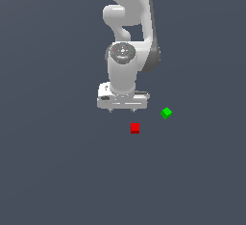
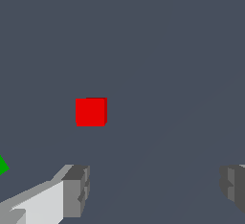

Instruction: Stack the red cube on top of the green cube.

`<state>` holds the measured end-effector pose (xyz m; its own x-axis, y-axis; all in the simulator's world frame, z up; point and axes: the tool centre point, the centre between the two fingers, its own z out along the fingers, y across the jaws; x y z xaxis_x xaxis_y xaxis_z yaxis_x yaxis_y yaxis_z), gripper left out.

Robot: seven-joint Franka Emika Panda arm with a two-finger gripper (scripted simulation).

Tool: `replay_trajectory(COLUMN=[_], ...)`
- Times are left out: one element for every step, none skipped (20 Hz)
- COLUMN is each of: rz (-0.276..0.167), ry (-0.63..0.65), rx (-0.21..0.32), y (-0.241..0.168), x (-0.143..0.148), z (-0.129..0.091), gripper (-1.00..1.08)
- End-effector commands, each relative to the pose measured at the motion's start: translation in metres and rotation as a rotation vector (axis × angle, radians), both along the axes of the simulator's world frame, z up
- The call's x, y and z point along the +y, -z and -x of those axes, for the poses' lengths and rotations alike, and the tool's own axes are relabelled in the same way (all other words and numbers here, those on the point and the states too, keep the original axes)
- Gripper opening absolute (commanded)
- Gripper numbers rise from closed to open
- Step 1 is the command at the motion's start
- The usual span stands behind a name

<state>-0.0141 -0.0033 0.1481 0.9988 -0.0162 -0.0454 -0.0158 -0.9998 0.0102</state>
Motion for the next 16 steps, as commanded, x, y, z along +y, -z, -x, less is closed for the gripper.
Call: replay_trajectory(rz=[0.000,0.000,0.000,0.000,-0.001,-0.001,-0.002,-0.003,-0.003,-0.004,-0.005,-0.006,-0.007,-0.007,-0.008,-0.009], ry=[0.000,0.000,0.000,0.000,-0.001,-0.001,-0.002,-0.002,-0.003,-0.004,-0.005,-0.006,-0.007,-0.008,-0.009,-0.010], rx=[0.000,0.000,-0.001,-0.002,-0.003,-0.004,-0.006,-0.008,-0.011,-0.013,-0.017,-0.020,-0.024,-0.027,-0.030,-0.033], y=[0.000,0.000,0.001,0.003,0.005,0.007,0.011,0.015,0.019,0.024,0.029,0.035,0.041,0.047,0.053,0.058], x=[0.000,0.000,0.001,0.002,0.004,0.006,0.009,0.012,0.015,0.019,0.024,0.029,0.034,0.039,0.043,0.047], z=[0.000,0.000,0.000,-0.001,-0.001,-0.002,-0.003,-0.004,-0.005,-0.007,-0.008,-0.010,-0.012,-0.014,-0.016,-0.017], gripper=[1.00,1.00,1.00,1.00,1.00,1.00,1.00,1.00,1.00,1.00,1.00,1.00,1.00,1.00,1.00,1.00])
